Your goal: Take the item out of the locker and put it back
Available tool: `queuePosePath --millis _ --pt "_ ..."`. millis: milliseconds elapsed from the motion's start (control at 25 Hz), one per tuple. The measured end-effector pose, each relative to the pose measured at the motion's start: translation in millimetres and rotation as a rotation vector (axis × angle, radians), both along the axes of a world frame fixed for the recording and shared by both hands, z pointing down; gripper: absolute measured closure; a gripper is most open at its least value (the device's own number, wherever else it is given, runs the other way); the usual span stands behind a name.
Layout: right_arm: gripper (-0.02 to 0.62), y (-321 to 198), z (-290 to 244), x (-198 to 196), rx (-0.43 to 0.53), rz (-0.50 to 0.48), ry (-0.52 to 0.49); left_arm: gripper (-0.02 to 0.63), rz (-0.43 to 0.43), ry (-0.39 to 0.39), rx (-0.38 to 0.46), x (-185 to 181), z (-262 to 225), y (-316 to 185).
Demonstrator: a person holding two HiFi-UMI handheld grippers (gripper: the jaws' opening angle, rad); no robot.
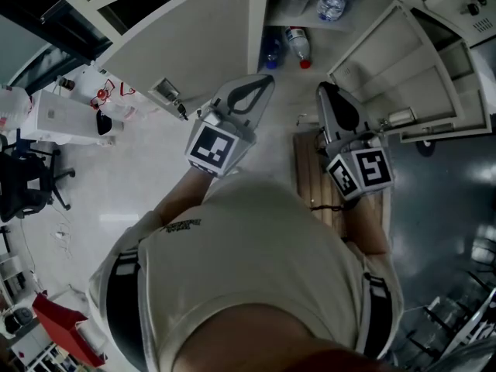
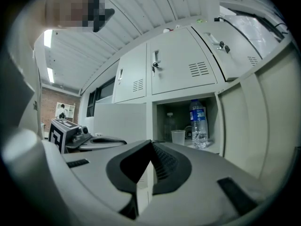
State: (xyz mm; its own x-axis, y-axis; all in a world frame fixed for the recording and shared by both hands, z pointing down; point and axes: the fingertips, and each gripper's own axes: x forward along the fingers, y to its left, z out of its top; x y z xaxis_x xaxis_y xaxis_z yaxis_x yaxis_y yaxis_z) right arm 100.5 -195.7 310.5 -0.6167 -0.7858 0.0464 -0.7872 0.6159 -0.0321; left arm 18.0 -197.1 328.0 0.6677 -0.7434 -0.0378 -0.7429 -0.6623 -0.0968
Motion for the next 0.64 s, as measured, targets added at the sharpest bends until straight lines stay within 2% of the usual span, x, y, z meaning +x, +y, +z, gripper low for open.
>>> queuePosePath --millis 640 --pt "0.594 6.8 -5.3 -7.6 0.003 -0.032 -0.007 0.597 -0.008 0.002 0.003 -0.3 -4.8 1.4"
